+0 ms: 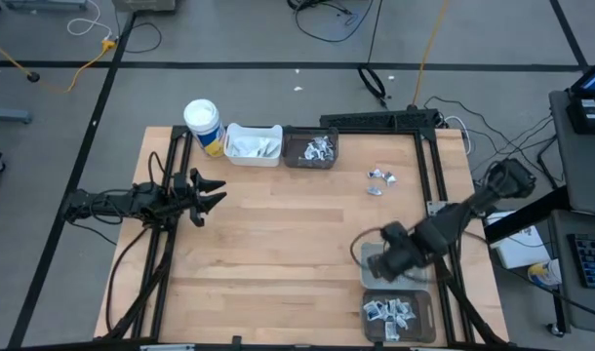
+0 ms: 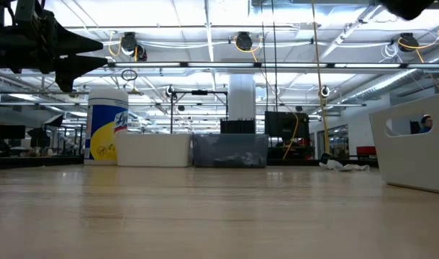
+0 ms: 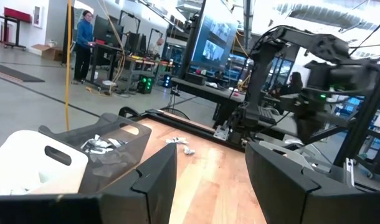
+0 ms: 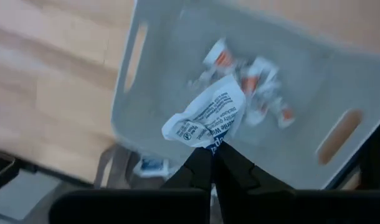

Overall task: Pick & Place First Aid Supplies
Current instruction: Put the blue alcohol pad into the bottom black bin

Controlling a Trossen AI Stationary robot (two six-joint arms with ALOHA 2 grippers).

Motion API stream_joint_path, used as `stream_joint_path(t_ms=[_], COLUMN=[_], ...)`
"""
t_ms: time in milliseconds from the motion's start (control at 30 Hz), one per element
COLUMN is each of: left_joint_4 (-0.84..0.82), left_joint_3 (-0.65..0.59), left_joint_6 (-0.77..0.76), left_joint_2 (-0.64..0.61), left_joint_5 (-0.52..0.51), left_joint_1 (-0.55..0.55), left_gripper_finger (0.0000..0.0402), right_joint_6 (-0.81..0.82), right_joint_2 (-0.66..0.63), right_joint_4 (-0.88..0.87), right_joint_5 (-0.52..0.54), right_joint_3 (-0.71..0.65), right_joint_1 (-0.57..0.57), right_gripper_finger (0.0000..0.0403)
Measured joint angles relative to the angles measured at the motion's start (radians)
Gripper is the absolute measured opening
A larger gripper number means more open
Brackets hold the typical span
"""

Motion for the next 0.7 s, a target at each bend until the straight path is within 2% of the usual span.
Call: stream_joint_path(t_ms=[367,533,700], left_joint_4=[0.000,0.000,0.000], left_joint_3=[0.000,0.000,0.000], left_joint_6=[0.000,0.000,0.000], left_joint_2=[0.000,0.000,0.000], left_joint_5=[0.000,0.000,0.000], left_joint_1=[0.000,0.000,0.000], left_gripper_finger=[0.0196,0.0196,0.0196], right_joint_6=[0.213,0.251,0.257], right_joint_2=[0.190,0.259,0.288], right_joint_4=[0.015,0.026,0.068], right_joint_5=[0.026,0.022,0.017], right_joint_3=[0.175,0.240,0.221], right_joint_1=[0.227,0.271,0.280], right_gripper_finger=[0.0000,0.0000,0.0000])
